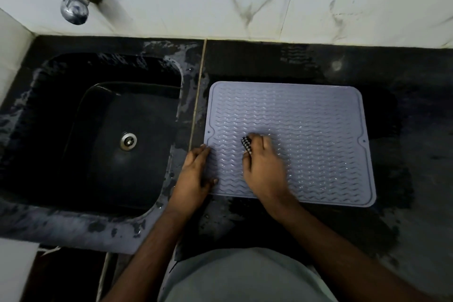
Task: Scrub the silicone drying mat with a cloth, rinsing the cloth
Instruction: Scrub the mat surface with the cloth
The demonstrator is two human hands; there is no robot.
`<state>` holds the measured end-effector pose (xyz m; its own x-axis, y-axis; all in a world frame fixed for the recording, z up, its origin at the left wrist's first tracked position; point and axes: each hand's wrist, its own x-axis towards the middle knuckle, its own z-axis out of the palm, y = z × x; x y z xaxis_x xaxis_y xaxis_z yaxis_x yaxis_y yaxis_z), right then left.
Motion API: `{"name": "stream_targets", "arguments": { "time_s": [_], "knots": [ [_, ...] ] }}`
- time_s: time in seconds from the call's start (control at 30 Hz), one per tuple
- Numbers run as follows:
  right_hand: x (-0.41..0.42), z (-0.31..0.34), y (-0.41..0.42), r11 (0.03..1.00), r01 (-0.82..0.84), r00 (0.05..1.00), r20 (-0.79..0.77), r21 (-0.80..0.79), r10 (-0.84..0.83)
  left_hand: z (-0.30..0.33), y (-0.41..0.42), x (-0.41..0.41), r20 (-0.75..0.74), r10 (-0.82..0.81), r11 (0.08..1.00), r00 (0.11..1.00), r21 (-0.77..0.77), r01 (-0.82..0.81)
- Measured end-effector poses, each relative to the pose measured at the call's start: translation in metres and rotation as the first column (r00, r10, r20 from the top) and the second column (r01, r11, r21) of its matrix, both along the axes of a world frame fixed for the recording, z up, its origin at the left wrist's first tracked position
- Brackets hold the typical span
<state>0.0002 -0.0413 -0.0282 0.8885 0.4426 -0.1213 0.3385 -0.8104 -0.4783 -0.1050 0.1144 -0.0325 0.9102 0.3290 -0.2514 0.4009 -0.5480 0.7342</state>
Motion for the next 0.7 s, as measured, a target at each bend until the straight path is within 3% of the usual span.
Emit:
{"name": "stream_targets", "arguments": {
  "time_s": [0.13,0.3,0.4,0.7],
  "knots": [
    [-0.006,0.0,0.024,0.993,0.058,0.998,-0.028,0.105,-0.056,-0.003,0.007,-0.005,0.043,-0.024,0.999,0.999,-0.039,0.026],
    [-0.017,-0.002,0.046,0.98,0.056,0.998,-0.032,0.193,-0.05,0.001,0.017,-0.015,-0.034,0.038,0.93,0.999,-0.364,-0.048],
    [-0.021,-0.004,0.057,0.971,0.05,0.999,-0.034,0.235,-0.043,0.004,0.019,-0.019,-0.066,0.071,0.885,0.995,-0.455,-0.094],
    [-0.029,-0.007,0.074,0.929,0.05,0.997,-0.067,0.367,-0.028,0.009,0.02,-0.026,-0.062,0.14,0.844,0.988,-0.514,-0.152]
  ]
}}
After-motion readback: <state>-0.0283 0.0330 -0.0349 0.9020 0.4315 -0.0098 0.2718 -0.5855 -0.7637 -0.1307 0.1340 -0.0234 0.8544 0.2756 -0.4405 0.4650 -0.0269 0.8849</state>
